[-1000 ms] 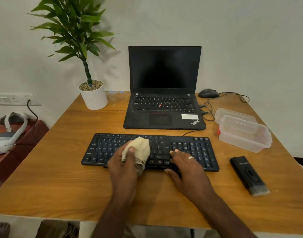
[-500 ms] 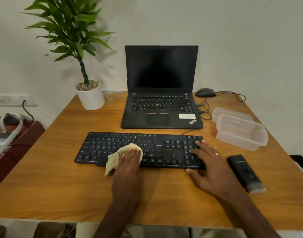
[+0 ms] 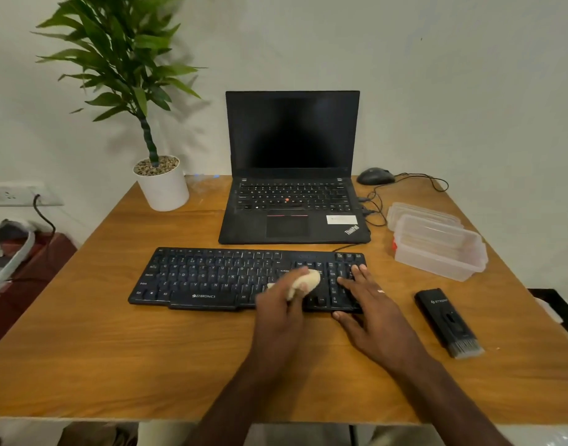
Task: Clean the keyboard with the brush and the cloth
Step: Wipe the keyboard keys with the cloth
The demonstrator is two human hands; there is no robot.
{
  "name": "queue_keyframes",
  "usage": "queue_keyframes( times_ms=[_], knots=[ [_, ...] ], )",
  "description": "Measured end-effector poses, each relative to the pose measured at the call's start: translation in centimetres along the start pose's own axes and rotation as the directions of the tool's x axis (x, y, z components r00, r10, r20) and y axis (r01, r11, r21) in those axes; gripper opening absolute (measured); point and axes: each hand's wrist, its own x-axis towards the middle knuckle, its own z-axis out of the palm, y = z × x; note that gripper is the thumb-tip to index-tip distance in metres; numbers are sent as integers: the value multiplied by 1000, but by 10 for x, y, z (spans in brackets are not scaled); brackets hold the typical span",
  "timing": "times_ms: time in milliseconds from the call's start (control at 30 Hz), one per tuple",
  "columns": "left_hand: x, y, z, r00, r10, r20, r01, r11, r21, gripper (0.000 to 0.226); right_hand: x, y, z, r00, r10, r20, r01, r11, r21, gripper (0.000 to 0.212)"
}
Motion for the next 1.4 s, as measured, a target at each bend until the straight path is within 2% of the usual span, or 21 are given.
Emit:
queue_keyframes(
  times_ms=[100, 133, 200, 233, 300, 400, 500, 667, 733, 800, 833, 900, 967, 1000, 1033, 1100, 1133, 1167, 1233, 1300, 1400],
  knots=[
    [16, 1, -17, 958, -217, -188, 187, 968, -166, 30, -1, 0, 2, 1000, -15, -4, 15, 1000, 15, 66],
    [21, -1, -24, 940, -214, -266, 180, 973, -147, 31, -1, -2, 3, 1000, -12, -4, 12, 1000, 20, 67],
    [25, -4, -33, 927, -91, -363, 98, 995, 3, 31, 0, -6, 4, 1000, 7, -1, -7, 1000, 27, 69],
    [25, -4, -32, 942, -31, -335, 65, 994, 91, 33, 1, -9, 4, 1000, 19, 0, -19, 999, 35, 71],
    [14, -5, -18, 987, 5, -159, 39, 961, 273, 34, 2, -13, 4, 999, 39, -3, -38, 997, 70, 74],
    [-8, -15, 14, 983, 147, 111, -183, 841, 510, 42, 3, -13, 4, 997, 72, -1, -71, 987, 143, 83],
    [-10, -18, 31, 963, 144, 229, -251, 791, 557, 42, 4, -11, 2, 997, 81, 14, -83, 984, 156, 89],
    [-14, -1, 53, 855, 354, 379, -496, 770, 402, 36, 4, -5, 1, 998, 59, 17, -61, 972, 228, 91],
    [-13, 5, 47, 890, 306, 338, -403, 875, 267, 34, 4, 1, -4, 997, 62, 46, -73, 942, 326, 92],
    [-8, 9, 32, 945, 183, 271, -219, 970, 110, 33, 5, 9, -16, 995, 48, 91, -80, 914, 398, 93],
    [-4, 9, 24, 976, 106, 192, -118, 992, 53, 32, 7, 13, -22, 992, 39, 118, -84, 914, 397, 93],
    [5, 8, 6, 993, -115, 13, 116, 985, -127, 26, 11, 21, -31, 988, -2, 155, -47, 949, 313, 93],
    [17, 5, -13, 924, -332, -187, 250, 899, -361, 23, 17, 26, -32, 981, -55, 187, 17, 980, 200, 93],
    [22, 4, -22, 875, -376, -307, 247, 889, -385, 24, 19, 28, -31, 977, -73, 201, 38, 984, 172, 92],
    [25, 3, -30, 842, -345, -415, 223, 923, -314, 25, 21, 28, -30, 975, -88, 202, 57, 986, 156, 91],
    [24, 7, -33, 854, -154, -497, 143, 988, -61, 29, 23, 27, -26, 977, -106, 187, 81, 988, 133, 89],
    [19, 8, -26, 896, -60, -440, 92, 994, 52, 31, 23, 27, -24, 977, -107, 184, 85, 989, 124, 89],
    [12, 8, -14, 949, -6, -316, 54, 988, 143, 32, 23, 26, -24, 978, -106, 181, 86, 989, 118, 89],
    [-3, 4, 11, 1000, 25, 0, -23, 945, 326, 37, 22, 25, -23, 982, -95, 165, 77, 991, 111, 90],
    [-9, -2, 30, 973, 107, 205, -187, 885, 425, 46, 22, 25, -22, 984, -88, 154, 72, 992, 107, 91],
    [-6, 0, 39, 943, 68, 327, -241, 817, 524, 52, 22, 25, -20, 984, -84, 155, 63, 989, 133, 92]
  ],
)
